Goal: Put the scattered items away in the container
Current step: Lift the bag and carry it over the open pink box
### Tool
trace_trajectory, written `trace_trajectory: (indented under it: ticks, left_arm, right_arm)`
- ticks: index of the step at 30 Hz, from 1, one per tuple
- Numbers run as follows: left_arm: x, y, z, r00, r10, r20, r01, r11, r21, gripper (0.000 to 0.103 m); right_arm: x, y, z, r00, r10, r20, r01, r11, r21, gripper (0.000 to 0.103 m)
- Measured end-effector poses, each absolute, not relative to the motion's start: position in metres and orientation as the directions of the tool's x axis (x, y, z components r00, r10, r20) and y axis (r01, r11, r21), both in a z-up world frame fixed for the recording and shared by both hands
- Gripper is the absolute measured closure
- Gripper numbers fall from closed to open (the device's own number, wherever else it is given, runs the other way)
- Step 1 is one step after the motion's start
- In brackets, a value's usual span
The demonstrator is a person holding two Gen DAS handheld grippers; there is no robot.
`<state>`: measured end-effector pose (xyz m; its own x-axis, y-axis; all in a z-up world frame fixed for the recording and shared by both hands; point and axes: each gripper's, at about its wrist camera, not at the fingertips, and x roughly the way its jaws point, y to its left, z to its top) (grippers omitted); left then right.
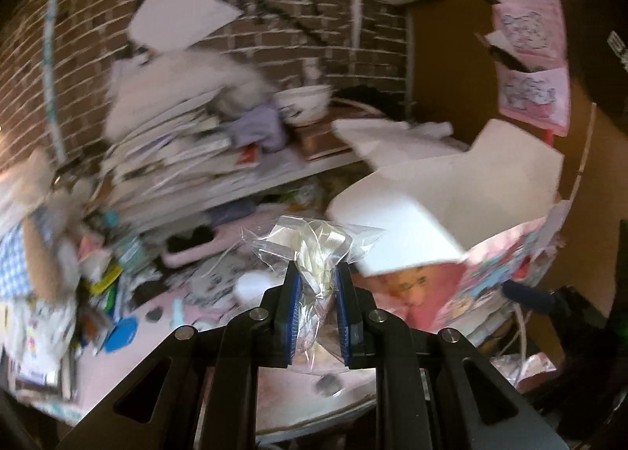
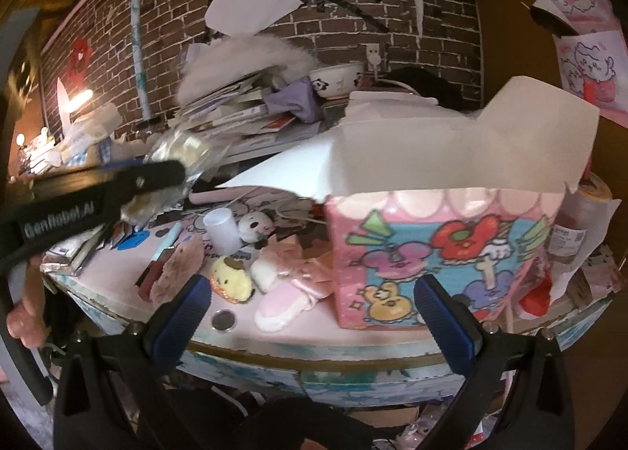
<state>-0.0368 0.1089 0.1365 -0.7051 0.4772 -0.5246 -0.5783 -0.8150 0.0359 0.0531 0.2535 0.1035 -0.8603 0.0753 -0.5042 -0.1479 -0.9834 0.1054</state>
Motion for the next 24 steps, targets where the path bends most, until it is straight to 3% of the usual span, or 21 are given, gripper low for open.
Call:
trace_trajectory:
  ticks: [8,18,22,23,24]
  left_arm:
    - [-0.037,0.18,0.183,-0.561,0.636,-0.529,-0.756,-0.654,0.016,0.092]
    - [-0.067,0.263,0.15,-0.431,0.589,-0.684,-0.816,-0.578,0.017,0.09]
    - [-0.073,0.27,0.136,-0.454,0.548,-0.703,-0.804,-0.591,0.058,0.082]
    - [-0.073,0.269,0.135,-0.459,0.546,-0.701,-0.802,-0.594,0.061,0.077]
    - [-0.072,0.269,0.135,-0.465,0.546,-0.697,-0.8,-0.597,0.066,0.065]
  right_arm:
    - [0.062,0.278,0.108,-0.862,0.083,-0.5,-0.183,-0.971,0.155,0.0]
    - [0.066,0.293,0.107,-0.851,0.119,-0.512,-0.234,-0.958,0.166,0.0]
    - [0.065,0.295,0.106,-0.846,0.125,-0.518,-0.243,-0.955,0.167,0.0]
    - [0.065,0.295,0.105,-0.846,0.124,-0.519,-0.243,-0.955,0.168,0.0]
    - [0.064,0.295,0.105,-0.845,0.122,-0.521,-0.242,-0.956,0.168,0.0]
